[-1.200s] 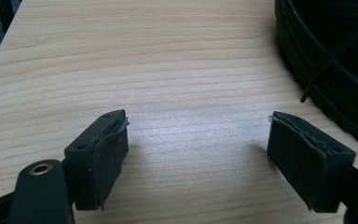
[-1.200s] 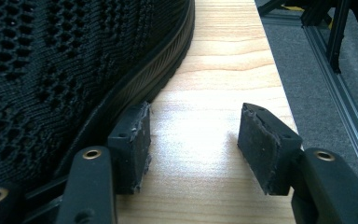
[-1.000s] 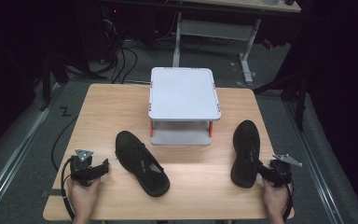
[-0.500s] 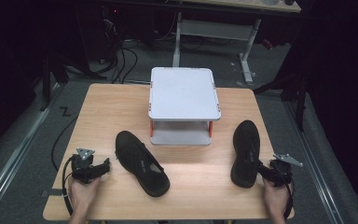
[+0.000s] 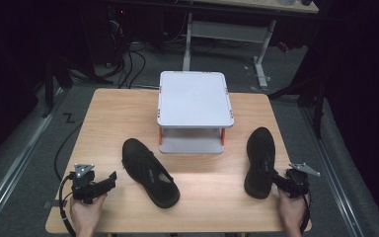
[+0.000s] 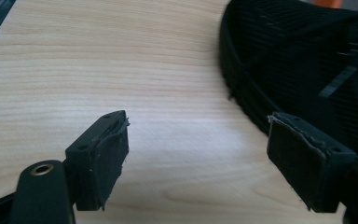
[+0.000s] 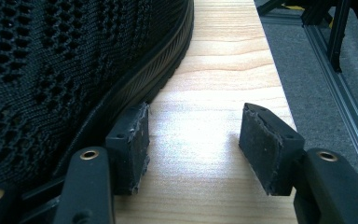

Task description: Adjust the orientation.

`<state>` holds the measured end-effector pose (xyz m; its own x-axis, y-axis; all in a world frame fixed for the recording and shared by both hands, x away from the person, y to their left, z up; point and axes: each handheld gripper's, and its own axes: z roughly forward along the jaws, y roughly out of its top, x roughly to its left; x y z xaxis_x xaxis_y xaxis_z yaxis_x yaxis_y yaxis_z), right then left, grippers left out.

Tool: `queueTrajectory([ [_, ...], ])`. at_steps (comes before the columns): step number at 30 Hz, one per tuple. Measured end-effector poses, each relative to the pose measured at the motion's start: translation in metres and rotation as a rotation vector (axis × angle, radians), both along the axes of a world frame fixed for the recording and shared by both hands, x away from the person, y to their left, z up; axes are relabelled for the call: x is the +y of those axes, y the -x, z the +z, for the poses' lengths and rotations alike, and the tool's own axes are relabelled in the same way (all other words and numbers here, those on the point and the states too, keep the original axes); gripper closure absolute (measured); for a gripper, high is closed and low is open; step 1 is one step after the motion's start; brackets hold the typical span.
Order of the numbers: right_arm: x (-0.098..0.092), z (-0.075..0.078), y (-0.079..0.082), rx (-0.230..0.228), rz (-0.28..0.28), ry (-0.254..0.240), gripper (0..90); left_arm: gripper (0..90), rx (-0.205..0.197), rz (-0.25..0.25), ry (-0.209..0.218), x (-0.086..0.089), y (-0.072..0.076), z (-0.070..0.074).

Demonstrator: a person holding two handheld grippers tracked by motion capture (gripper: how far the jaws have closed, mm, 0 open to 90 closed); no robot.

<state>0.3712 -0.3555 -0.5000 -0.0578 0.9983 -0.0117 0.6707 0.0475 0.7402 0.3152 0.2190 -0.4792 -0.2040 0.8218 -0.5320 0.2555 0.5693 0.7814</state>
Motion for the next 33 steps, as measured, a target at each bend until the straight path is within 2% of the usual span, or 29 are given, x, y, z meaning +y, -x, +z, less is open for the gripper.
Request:
queueTrajectory([
  [4,0.0,0.0,0.0,0.0,0.0,0.0,42.8,21.3,-0.027,-0.045,0.012,-0.015,0.012,0.014],
  [5,0.0,0.0,0.0,0.0,-0.001,0.0,42.6,21.3,-0.041,-0.07,0.013,-0.024,0.015,0.022],
  [7,0.0,0.0,0.0,0.0,-0.001,0.0,42.5,21.2,-0.046,-0.084,0.013,-0.029,0.016,0.026],
  [11,0.0,0.0,0.0,0.0,-0.001,0.0,42.5,18.7,-0.062,-0.147,0.005,-0.051,0.015,0.04],
  [12,0.0,0.0,0.0,0.0,-0.001,0.0,42.4,18.1,-0.066,-0.173,0.002,-0.061,0.012,0.044],
  [14,0.0,0.0,0.0,0.0,-0.002,0.0,42.4,16.9,-0.064,-0.186,-0.006,-0.066,0.01,0.046],
  [16,0.0,0.0,0.0,0.0,-0.001,0.0,42.4,15.5,-0.052,-0.202,-0.027,-0.074,0.004,0.047],
  [19,-0.001,0.0,0.0,-0.001,0.0,-0.002,42.0,14.9,-0.025,-0.212,-0.024,-0.084,-0.006,0.049],
  [24,-0.001,0.0,0.0,-0.002,0.001,-0.004,41.8,10.6,0.02,-0.232,-0.054,-0.101,-0.022,0.047],
  [26,-0.001,0.0,0.0,-0.002,-0.001,-0.007,41.4,8.1,0.041,-0.242,-0.048,-0.105,-0.028,0.045],
  [27,-0.002,0.0,0.0,-0.002,-0.002,-0.008,41.1,7.5,0.045,-0.242,-0.06,-0.108,-0.031,0.044],
  [29,-0.002,0.0,0.001,0.0,-0.005,-0.017,40.8,9.6,0.041,-0.218,-0.132,-0.111,-0.036,0.037],
  [30,-0.002,0.0,0.001,0.0,-0.006,-0.019,40.6,10.8,0.056,-0.212,-0.145,-0.112,-0.04,0.033],
  [31,-0.002,0.0,0.001,0.002,-0.008,-0.022,40.2,10.5,0.074,-0.211,-0.143,-0.111,-0.043,0.029],
  [33,-0.003,0.0,0.001,0.0,-0.006,-0.026,39.7,8.3,0.102,-0.201,-0.108,-0.109,-0.048,0.024],
])
